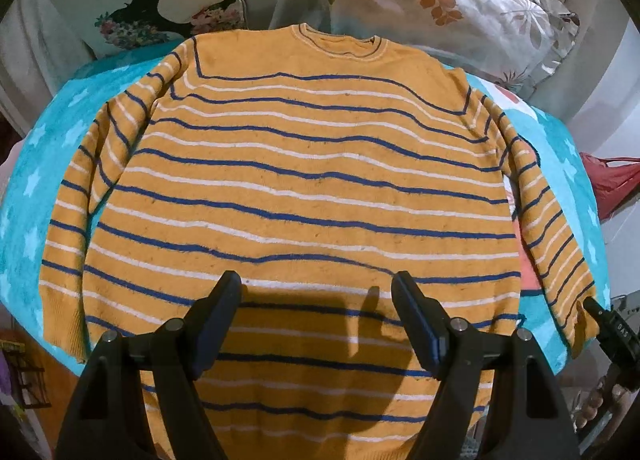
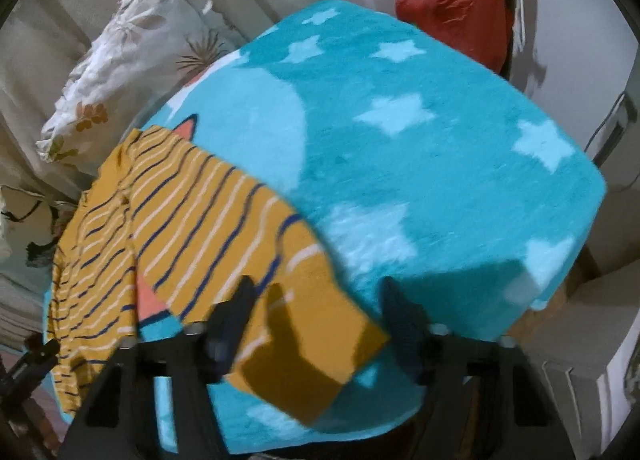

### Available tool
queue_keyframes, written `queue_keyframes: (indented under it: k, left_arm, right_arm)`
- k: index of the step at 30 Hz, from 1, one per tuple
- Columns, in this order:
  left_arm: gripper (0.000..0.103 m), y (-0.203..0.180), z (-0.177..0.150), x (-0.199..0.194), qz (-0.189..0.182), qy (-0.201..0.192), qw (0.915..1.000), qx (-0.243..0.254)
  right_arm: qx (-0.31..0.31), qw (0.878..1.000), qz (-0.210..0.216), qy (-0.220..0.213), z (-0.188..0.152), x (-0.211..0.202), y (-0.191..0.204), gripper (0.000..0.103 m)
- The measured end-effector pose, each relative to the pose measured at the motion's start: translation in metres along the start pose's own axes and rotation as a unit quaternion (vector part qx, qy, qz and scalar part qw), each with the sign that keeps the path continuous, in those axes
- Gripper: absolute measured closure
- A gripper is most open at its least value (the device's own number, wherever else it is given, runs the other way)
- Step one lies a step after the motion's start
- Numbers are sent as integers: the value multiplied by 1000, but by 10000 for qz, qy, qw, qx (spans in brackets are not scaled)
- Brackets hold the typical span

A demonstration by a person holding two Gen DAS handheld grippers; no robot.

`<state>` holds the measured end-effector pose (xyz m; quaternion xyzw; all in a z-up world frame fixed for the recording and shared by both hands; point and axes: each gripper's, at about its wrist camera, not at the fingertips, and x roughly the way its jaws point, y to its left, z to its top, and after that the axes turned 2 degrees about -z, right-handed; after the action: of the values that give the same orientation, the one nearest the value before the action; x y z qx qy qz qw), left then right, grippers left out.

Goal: Fold small clothes

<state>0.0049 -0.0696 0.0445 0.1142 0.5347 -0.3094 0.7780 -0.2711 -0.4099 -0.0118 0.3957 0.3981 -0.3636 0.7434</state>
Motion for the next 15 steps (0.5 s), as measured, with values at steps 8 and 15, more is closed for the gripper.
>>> queue_keyframes:
  k: [8,15]
  left_arm:
    - [26,15,8,-6,335,-274,9986,-314]
    - [26,64,10,-28,824,-439,9936,-639]
  right_arm:
    - [142,9969,701,-331,62,-37,-13,93]
    - [298,9950,-156,-937,140,-56,-36,93]
